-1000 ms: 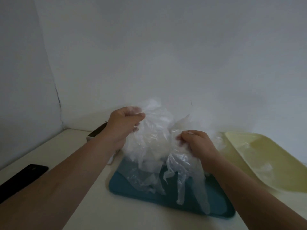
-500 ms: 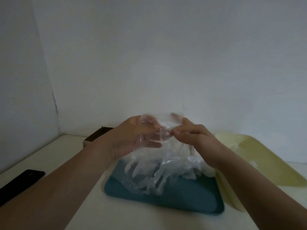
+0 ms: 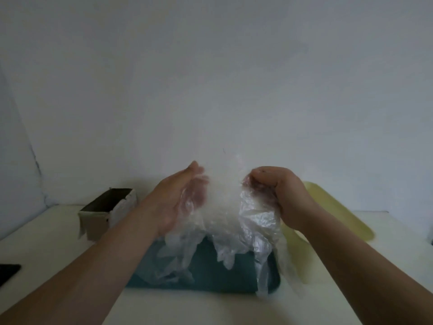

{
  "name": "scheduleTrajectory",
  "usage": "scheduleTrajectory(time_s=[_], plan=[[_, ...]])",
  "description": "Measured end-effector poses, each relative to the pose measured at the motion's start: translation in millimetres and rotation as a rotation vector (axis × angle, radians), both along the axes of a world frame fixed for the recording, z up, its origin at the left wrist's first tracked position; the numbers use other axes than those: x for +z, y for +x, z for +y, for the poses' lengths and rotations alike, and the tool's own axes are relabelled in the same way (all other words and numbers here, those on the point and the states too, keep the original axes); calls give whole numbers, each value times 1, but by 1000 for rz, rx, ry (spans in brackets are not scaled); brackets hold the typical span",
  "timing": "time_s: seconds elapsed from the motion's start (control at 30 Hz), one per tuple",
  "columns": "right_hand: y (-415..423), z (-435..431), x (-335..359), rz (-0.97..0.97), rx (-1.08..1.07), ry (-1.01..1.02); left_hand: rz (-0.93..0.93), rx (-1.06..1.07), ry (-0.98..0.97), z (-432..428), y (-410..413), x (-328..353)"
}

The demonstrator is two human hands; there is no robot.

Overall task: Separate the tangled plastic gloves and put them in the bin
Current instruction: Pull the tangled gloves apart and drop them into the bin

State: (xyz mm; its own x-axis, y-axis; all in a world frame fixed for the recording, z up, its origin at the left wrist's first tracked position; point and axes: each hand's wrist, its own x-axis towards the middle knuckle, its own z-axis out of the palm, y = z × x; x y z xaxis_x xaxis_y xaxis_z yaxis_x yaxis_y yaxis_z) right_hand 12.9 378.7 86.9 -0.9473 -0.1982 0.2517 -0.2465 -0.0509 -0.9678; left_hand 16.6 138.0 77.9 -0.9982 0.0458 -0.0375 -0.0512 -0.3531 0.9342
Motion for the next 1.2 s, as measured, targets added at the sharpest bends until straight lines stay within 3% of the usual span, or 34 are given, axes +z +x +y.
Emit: scheduleTrajectory(time_s=[0.1,0.23,0.33,0.53,0.77,0.97,1.07,1.2], plan=[[1,10,2,-1,-10,95,-74,-177,-71,16,5,-10],[7,43,18,5,-55,357,-11,-156,-89,38,-4,-8],[3,78,34,40,-208,517,30,-153,-81,55,-16,-3],[-12,130,50,1,-368,431,53,-156,-1,82,-35,14],[-49,130,46,-159,-350,617,139,-66,24,72,-40,35],[-96,116,-6,-219,-295,902,145,-124,-67,67,-32,33],[-107,120,-37,-80,-270,1061,108,-176,-104,87,-36,30],[-111,143,-31,72,-256,971,21,-278,-198,134,-54,26]])
